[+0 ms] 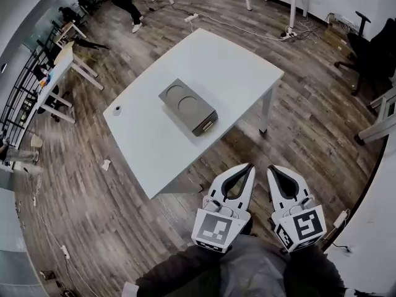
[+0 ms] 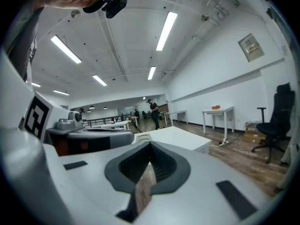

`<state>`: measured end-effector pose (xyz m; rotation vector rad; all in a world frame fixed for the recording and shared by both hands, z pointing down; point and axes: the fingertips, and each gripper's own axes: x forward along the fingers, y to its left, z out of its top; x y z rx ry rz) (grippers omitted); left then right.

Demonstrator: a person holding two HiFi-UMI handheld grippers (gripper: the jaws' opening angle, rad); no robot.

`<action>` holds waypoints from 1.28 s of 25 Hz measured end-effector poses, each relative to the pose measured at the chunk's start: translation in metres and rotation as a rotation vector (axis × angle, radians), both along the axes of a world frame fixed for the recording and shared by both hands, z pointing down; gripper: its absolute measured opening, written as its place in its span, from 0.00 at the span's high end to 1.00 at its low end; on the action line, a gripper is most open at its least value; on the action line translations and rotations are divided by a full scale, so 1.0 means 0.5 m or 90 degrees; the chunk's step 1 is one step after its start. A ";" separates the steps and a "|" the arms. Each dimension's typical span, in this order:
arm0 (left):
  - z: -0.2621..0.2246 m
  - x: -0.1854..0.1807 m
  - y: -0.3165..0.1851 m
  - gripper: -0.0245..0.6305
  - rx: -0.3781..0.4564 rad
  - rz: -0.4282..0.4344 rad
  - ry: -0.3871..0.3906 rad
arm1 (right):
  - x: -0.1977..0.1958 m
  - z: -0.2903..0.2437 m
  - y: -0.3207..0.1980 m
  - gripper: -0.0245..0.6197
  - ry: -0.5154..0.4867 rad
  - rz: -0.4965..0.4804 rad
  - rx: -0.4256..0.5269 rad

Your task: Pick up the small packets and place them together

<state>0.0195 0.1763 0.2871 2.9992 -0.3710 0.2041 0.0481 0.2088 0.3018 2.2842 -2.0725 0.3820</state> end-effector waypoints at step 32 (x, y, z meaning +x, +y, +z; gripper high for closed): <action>-0.010 -0.015 -0.301 0.96 -0.004 -0.449 -0.017 | -0.011 -0.020 -0.381 0.96 -0.014 -0.460 0.027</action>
